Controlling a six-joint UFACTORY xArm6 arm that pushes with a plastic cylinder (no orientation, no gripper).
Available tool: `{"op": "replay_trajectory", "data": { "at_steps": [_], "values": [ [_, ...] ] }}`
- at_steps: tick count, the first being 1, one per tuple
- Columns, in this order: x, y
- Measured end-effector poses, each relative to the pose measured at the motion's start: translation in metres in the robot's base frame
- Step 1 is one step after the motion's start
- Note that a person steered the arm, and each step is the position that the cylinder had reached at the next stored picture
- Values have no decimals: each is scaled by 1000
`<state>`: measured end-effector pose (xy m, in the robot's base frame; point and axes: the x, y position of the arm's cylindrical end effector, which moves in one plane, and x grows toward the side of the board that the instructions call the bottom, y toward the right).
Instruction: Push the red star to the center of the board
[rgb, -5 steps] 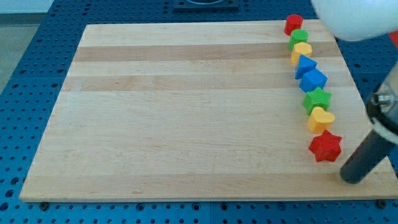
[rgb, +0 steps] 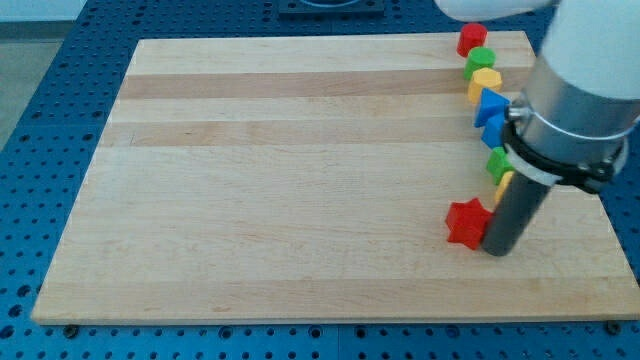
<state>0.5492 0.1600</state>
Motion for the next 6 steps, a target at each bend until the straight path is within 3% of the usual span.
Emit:
{"op": "replay_trajectory", "data": {
  "at_steps": [2, 6],
  "values": [
    [-44, -36],
    [-82, -163]
  ]
}}
